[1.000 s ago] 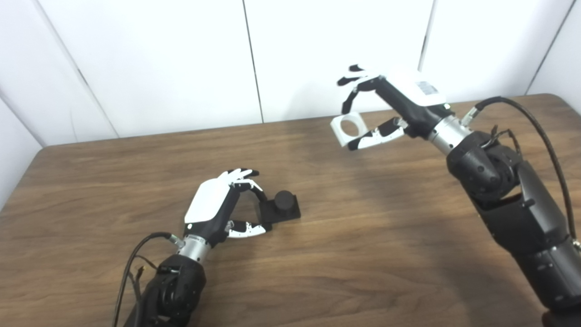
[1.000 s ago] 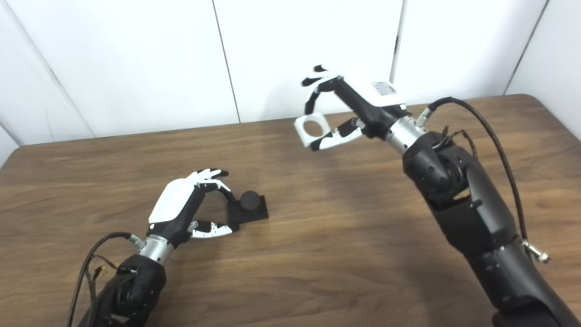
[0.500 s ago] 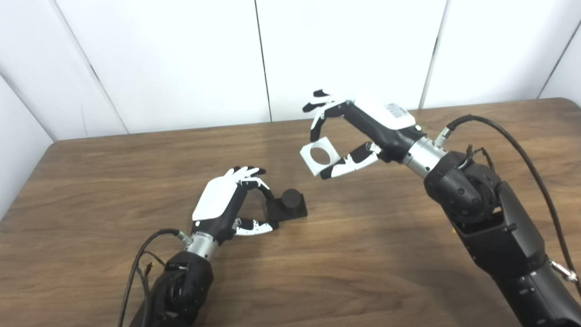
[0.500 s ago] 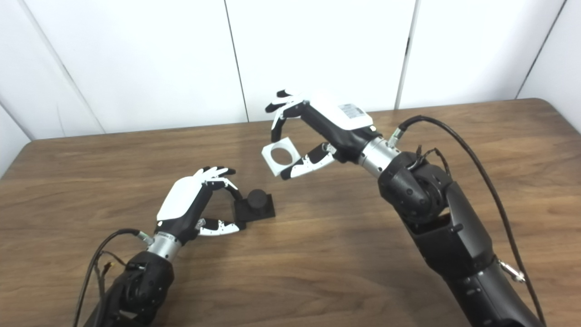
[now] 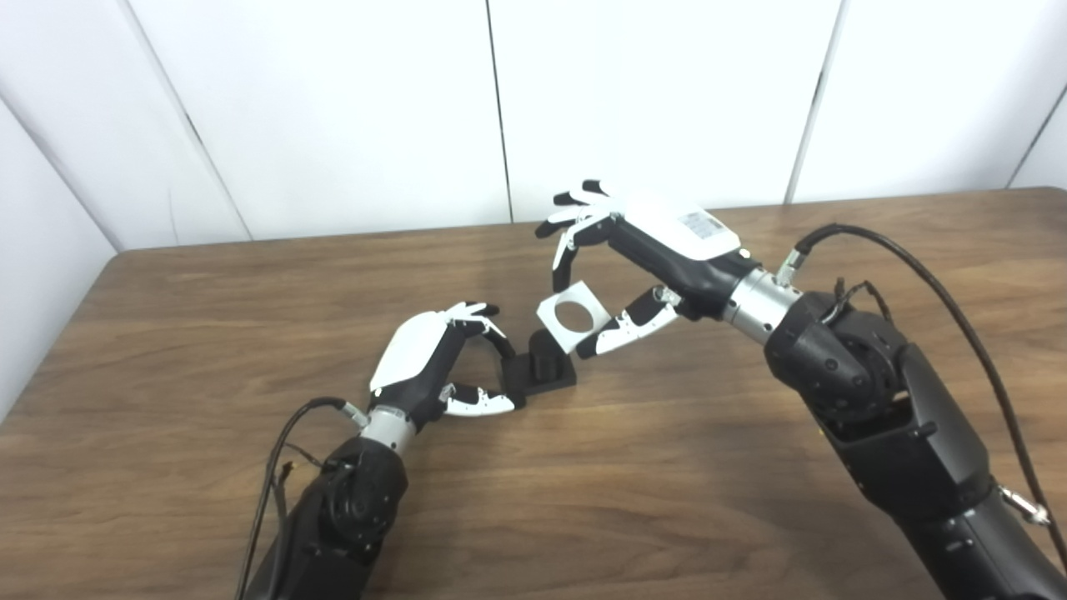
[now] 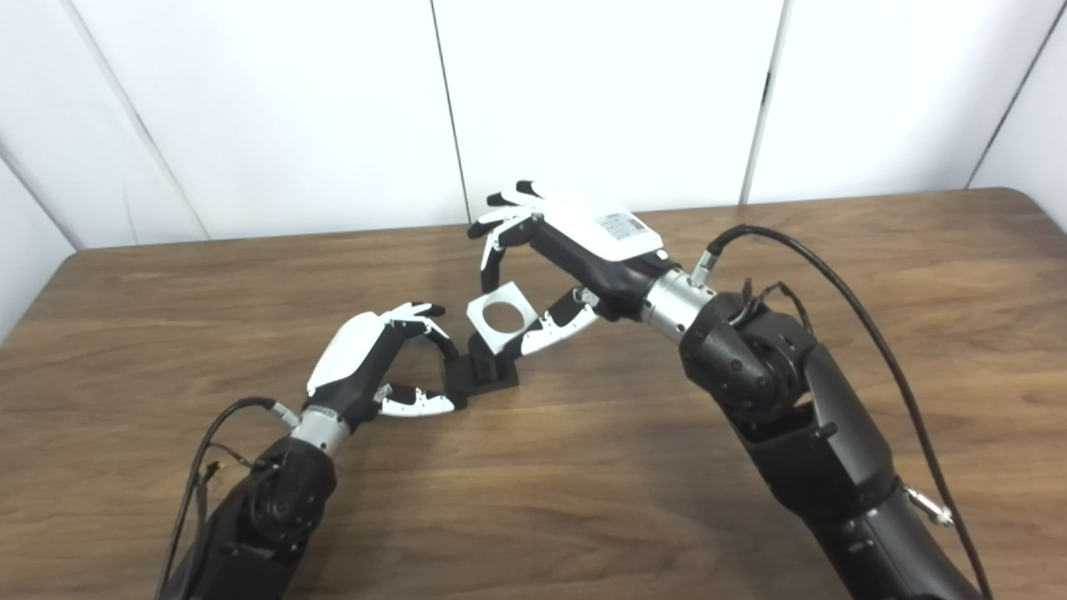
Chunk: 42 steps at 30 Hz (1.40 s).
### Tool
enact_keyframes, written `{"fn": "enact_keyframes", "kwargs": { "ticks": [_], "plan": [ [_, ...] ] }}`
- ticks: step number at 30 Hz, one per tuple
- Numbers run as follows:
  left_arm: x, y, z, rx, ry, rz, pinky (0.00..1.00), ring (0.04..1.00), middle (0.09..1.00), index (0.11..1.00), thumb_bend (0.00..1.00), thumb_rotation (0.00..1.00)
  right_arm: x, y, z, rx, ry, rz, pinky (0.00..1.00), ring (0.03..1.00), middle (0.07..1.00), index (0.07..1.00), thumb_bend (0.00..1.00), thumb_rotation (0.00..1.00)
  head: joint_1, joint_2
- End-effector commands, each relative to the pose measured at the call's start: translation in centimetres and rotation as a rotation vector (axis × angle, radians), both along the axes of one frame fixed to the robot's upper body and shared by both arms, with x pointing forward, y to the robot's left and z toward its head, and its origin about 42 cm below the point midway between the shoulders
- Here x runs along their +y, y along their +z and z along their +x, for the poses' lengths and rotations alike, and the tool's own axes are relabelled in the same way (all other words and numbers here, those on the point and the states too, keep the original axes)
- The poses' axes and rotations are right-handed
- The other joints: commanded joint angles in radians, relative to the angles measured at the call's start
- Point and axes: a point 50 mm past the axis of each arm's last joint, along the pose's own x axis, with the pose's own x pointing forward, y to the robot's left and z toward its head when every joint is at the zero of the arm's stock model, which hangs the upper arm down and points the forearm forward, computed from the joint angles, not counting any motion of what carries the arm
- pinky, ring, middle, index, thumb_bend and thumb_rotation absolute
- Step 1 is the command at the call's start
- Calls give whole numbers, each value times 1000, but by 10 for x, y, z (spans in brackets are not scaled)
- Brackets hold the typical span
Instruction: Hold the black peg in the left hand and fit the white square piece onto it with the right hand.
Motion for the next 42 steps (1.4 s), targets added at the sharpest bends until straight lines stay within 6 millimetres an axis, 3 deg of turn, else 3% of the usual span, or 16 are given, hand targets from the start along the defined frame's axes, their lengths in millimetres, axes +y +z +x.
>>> {"fn": "enact_keyframes", "kwargs": {
  "ticks": [1,13,26,42],
  "plan": [
    [3,-4,4,67,21,42,980,937,868,486,516,79,7,22,3,-80,33,13,1000,932,814,479,518,142,1,1],
    [3,-1,3,93,34,52,955,926,863,487,516,78,8,16,8,-70,36,9,1000,928,816,479,517,141,0,3],
    [4,-4,3,92,30,64,964,931,869,487,515,79,15,0,39,-23,-36,-10,996,917,814,481,518,140,6,2],
    [2,-7,1,88,26,89,954,926,865,488,516,82,31,-15,59,8,-68,-11,984,910,812,481,518,142,10,4]
  ]
}}
